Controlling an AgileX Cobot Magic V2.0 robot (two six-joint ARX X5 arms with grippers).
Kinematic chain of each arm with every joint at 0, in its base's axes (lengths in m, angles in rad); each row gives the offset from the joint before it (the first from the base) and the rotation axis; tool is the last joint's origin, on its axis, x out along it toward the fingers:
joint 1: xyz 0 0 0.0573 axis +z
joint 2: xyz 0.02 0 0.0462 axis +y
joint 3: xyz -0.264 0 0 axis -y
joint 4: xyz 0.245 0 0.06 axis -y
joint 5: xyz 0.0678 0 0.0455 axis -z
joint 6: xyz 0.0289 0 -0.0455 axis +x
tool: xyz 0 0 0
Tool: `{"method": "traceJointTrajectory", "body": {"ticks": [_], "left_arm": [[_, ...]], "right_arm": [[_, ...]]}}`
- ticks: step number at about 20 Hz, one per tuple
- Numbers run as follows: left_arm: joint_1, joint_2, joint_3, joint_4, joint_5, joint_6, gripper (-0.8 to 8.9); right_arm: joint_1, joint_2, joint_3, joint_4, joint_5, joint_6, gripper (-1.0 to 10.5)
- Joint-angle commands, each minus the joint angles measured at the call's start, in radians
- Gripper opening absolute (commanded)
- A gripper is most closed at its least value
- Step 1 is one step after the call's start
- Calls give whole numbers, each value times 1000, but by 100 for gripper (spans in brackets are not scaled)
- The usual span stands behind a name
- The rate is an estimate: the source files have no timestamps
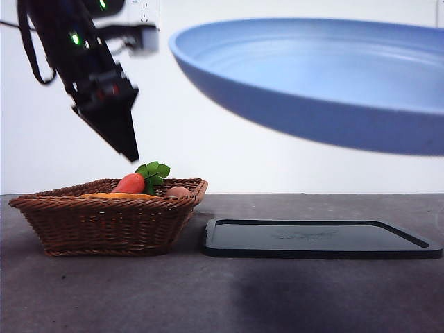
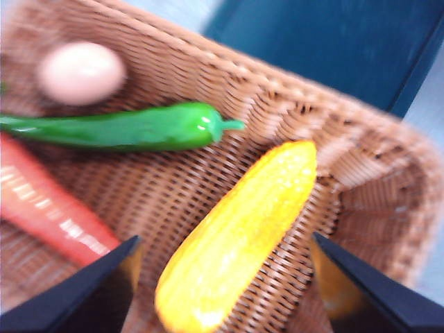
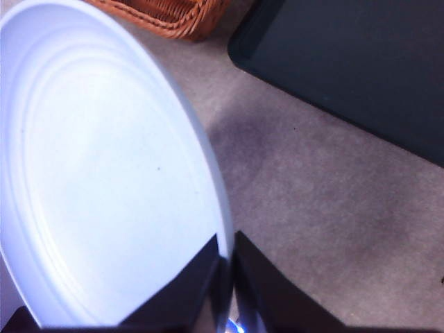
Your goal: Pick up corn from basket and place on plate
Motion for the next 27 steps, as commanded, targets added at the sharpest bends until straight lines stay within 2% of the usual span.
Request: {"method": "traceJointTrajectory", "body": {"ticks": [1, 9, 15, 18, 19, 23, 27], "left_arm": [[-19, 61, 21, 27, -24, 63, 392], [-26, 194, 21, 92, -38, 74, 392], [-27, 242, 21, 86, -38, 61, 372], [-32, 241, 22, 78, -38, 20, 222], [-32, 241, 22, 78, -38, 11, 201], [-32, 224, 70, 22, -38, -45, 180], [-22, 164, 224, -63, -36, -176, 180]], "right_arm": [[3, -17, 20, 2, -8, -8, 1], [3, -23, 20, -26, -9, -7, 1], [3, -23, 20, -19, -8, -7, 1], [3, -23, 20, -11, -8, -7, 1], [3, -23, 20, -4, -8, -6, 1], [3, -21, 20, -2, -8, 6, 1], [3, 0, 20, 6, 8, 45, 1]]}}
